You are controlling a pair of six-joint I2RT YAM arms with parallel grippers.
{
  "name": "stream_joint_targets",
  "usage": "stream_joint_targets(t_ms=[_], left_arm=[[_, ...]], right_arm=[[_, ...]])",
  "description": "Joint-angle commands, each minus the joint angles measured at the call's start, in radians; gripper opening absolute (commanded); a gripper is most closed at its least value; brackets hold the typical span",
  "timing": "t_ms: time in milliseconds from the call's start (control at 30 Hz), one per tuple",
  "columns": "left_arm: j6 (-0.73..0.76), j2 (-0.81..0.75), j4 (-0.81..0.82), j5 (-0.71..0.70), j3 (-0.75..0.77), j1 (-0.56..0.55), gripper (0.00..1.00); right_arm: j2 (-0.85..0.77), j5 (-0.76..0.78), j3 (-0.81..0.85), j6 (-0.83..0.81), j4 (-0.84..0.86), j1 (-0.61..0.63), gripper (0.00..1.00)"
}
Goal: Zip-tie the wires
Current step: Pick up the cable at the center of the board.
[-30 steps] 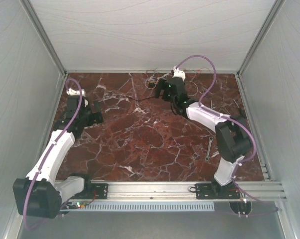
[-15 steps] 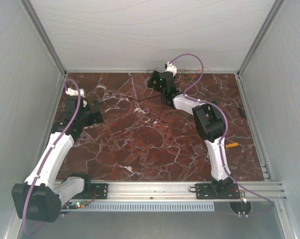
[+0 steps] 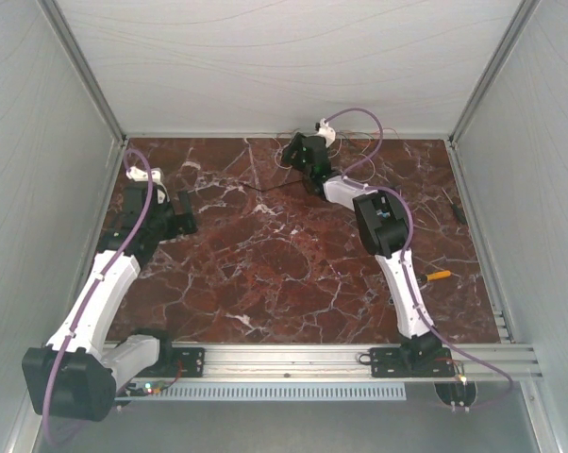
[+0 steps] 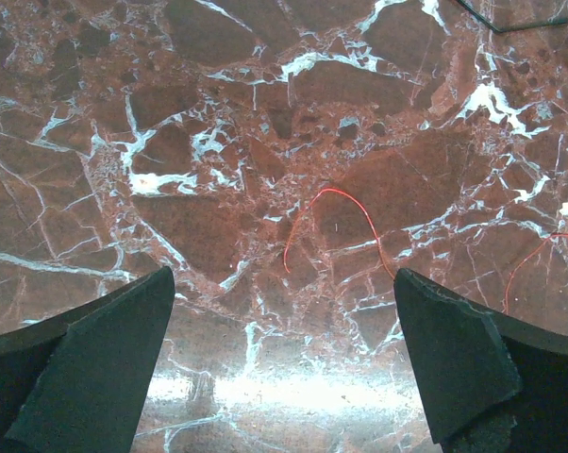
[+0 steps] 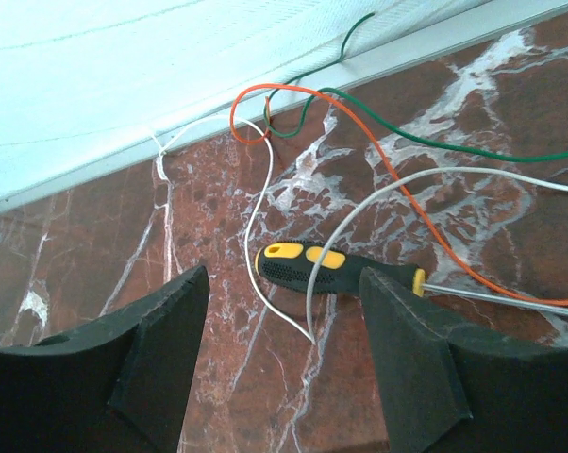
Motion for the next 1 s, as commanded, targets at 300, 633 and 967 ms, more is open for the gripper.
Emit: stream_joint_targets(t_ms=[300, 633, 967], left_arm=[[0.015, -0.004, 0.041, 0.037, 0.014, 0.002, 0.99], [0.010, -0.008, 0.041, 0.039, 0.014, 0.003, 1.00], [-0.355, 0.030, -0.148, 0.226, 0.214, 0.002, 1.00]], right_arm=[[0.127, -0.024, 0.179, 0.025, 0.040, -0.023, 0.11], [-0.023, -0.085, 0.087, -0.042, 0.062, -0.032, 0.00], [-0.332, -0.118, 0.009, -0.132, 0.002, -0.029, 0.00]])
